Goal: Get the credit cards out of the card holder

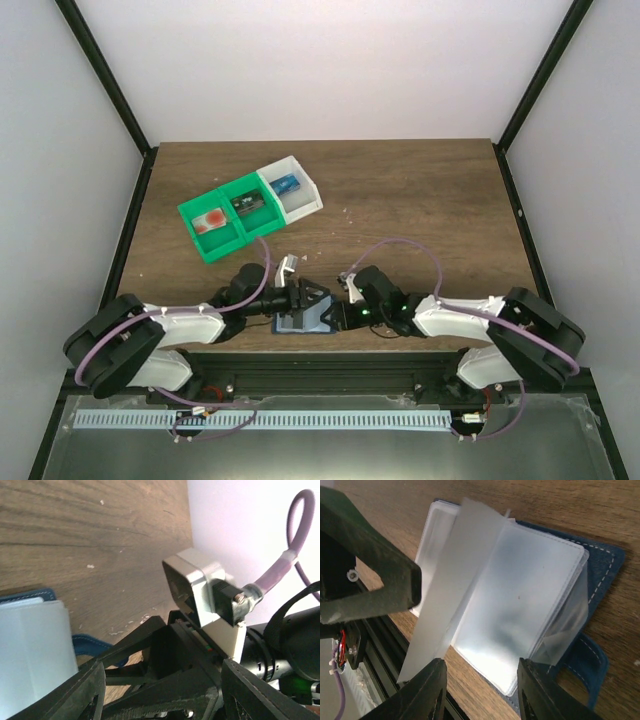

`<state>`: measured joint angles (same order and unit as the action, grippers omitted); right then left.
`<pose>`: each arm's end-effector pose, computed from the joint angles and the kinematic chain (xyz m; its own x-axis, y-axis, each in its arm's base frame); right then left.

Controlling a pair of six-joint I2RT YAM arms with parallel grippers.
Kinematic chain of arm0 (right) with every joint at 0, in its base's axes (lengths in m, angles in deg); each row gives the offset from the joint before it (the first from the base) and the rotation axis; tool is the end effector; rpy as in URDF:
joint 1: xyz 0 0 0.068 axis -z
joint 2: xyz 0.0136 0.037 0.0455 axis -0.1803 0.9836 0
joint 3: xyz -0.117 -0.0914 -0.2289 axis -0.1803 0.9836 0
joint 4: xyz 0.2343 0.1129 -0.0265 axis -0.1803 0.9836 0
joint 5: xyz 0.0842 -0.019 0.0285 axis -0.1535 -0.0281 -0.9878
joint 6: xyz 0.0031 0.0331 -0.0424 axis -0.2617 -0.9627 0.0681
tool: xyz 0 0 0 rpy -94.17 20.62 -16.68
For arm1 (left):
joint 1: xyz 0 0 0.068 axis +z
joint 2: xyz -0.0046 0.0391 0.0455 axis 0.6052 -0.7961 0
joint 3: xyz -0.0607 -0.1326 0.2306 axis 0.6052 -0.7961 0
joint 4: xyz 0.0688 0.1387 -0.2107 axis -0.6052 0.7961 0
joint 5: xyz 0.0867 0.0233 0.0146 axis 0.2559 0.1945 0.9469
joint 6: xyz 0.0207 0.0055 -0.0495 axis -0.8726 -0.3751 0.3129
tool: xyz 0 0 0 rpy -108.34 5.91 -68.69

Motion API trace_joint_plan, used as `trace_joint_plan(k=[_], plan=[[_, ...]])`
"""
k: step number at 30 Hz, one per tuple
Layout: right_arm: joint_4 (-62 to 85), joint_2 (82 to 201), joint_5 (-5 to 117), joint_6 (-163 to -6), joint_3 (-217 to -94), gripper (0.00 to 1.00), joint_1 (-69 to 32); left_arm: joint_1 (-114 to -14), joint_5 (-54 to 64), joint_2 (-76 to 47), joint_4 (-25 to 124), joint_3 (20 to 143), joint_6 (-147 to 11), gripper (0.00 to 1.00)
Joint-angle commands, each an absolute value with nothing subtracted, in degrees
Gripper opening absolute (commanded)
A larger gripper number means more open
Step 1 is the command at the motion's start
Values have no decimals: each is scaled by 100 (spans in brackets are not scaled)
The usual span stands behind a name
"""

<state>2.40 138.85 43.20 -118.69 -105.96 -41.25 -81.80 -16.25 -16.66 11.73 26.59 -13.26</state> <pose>0.1399 0.1973 0.1392 -0.9134 -0.1613 -0.3737 -0.3840 0.6460 0.6597 0.1546 -0.1769 0.1508 -0.9600 -0.1710 -0.2219 0.1524 0.3455 -0.9260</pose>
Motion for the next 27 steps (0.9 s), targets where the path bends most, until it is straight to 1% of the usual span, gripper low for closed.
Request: trace_joint_plan(k=[1,8,12,15,21,27], plan=[[364,13585,4503,-11955,-10460,41,-4164,-8213,-1649,-1627,1050,2891,-1358,65],[686,13010,4659,-12014,-10421,41,-4164,-8209,-1367,-1201,2017,3208,-1794,66],[852,12562,4756,-12072,-10450,41,-4164,-8172,-946,-772,2692,3166,-2055,68],[762,12427,4817,-12090,-10446,42,-4163,-8021,-840,-509,3069,3019,-2173,70],[467,12901,4603,-12127,-10608,42,-4164,-7450,-969,79,3222,2336,-2127,71],[172,13583,4333,-12106,-10872,42,-4164,-7300,-797,621,3671,2007,-2269,72]])
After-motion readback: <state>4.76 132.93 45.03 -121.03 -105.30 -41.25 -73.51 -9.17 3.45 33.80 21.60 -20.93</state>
